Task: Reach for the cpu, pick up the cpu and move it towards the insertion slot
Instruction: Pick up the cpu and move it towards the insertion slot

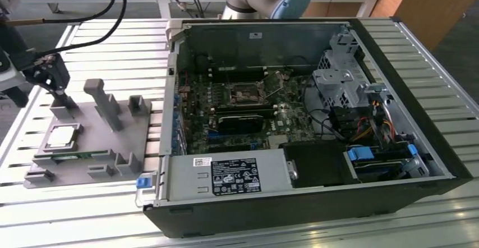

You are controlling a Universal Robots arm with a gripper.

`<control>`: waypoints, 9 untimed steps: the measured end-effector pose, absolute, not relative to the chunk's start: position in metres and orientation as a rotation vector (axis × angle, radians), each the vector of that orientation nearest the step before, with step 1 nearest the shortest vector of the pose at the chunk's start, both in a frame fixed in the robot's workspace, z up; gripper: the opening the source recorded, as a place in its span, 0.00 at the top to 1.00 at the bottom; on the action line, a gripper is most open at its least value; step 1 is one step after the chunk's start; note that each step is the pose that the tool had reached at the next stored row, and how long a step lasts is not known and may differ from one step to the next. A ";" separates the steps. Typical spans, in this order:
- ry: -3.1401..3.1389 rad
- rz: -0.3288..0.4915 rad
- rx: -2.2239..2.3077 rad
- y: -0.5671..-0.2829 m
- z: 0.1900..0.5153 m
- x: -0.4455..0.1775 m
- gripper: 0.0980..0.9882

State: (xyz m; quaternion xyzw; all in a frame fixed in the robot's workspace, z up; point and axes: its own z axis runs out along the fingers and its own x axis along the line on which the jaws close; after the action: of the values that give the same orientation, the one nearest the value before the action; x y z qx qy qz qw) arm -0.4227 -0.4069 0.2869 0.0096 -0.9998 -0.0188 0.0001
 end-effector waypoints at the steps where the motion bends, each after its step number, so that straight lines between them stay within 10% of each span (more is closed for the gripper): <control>1: -3.141 -0.059 0.030 -0.407 0.285 -0.423 0.32; 9: -3.140 -0.059 0.030 -0.407 0.272 -0.424 0.32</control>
State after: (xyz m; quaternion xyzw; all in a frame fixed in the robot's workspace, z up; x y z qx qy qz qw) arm -0.4241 -0.4073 0.2720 0.0096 -0.9998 -0.0188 0.0003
